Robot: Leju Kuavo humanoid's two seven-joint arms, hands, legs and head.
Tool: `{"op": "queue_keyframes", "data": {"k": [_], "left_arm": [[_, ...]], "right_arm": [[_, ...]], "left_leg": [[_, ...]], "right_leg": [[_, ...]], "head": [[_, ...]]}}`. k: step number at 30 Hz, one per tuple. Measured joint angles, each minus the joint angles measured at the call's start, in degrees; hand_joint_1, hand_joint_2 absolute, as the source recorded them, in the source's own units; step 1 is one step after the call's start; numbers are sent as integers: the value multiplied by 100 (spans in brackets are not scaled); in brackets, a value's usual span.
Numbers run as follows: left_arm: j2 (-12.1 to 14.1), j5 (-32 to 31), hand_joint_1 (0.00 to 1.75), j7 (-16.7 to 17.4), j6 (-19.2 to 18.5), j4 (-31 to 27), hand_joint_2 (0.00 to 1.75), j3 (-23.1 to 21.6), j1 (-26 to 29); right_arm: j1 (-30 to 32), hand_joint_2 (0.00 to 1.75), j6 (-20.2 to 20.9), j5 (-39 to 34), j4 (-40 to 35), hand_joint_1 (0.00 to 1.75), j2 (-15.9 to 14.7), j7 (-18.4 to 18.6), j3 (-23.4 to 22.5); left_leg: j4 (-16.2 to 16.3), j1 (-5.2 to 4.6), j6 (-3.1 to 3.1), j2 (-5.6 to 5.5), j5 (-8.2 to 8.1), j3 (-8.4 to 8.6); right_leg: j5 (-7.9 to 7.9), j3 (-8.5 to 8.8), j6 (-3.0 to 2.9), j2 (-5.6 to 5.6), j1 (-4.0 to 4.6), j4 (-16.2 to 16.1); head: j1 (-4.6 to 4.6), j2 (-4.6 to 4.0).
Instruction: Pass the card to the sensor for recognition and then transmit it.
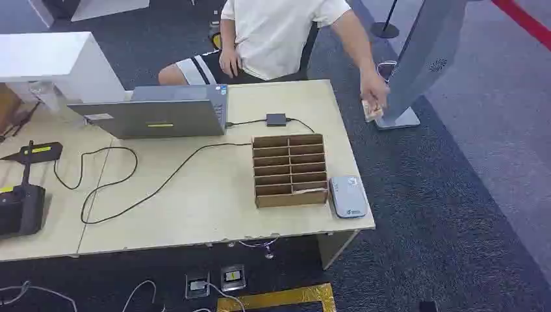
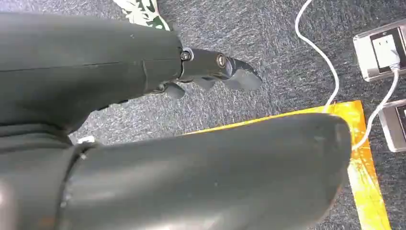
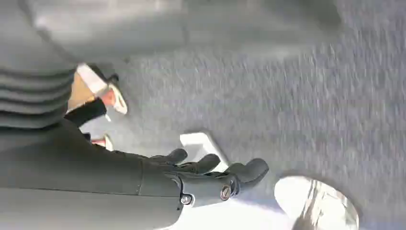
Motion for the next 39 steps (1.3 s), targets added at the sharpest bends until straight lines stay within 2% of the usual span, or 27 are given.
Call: {"op": "queue_keyframes", "data": {"k": [8,15,19,24,28,33,36,39], "left_arm": [[-2,-109,0,6,0,7,0,-22,-4],[-4,-175,0,72,0,22,0,-31,-12],[-7,-227,0,72,0,28,0,-31,-14],[-11,-304,0,48,0,39,0,-26,-22],[-15,-420,0,-74,0,44,0,-7,-38],[-22,-597,0,-223,0,46,0,77,-59],[-42,-647,0,-251,0,46,0,175,-65],[-70,-599,0,-251,0,44,0,225,-91]], "right_arm": [[-666,175,-961,129,-44,0,-952,37,-53],[-1655,175,-1042,133,-42,0,-1938,277,365],[-2042,175,-1080,137,-42,0,-2240,391,685],[-2992,175,-1036,148,-42,0,-2704,627,1356],[-3868,175,-1053,148,-42,0,-2887,691,2081],[-4922,175,-1123,159,-44,0,-2843,581,2975],[-5587,175,-1123,164,-44,0,-2618,522,3599],[-6208,175,-1132,170,-44,0,-2215,343,4259]], "left_leg": [[2,-16,7,0,4,0],[4,-37,26,-3,15,-2],[4,-40,27,-3,15,-7],[4,-46,35,-2,20,-9],[4,-47,43,-3,27,-12],[4,-45,43,-18,32,-18],[3,-47,43,-23,37,-32],[3,-45,40,-20,39,-24]], "right_leg": [[9,1,14,-2,-19,-2],[17,-3,26,-10,-37,-1],[19,-5,29,-10,-41,1],[24,-7,36,-7,-48,4],[27,-7,40,-11,-49,8],[29,-2,39,-27,-46,13],[29,-7,38,-36,-48,22],[29,-11,38,-29,-46,28]], "head": [[4,0],[2,0],[0,0],[2,0],[0,0],[0,0],[-2,0],[-2,0]]}}
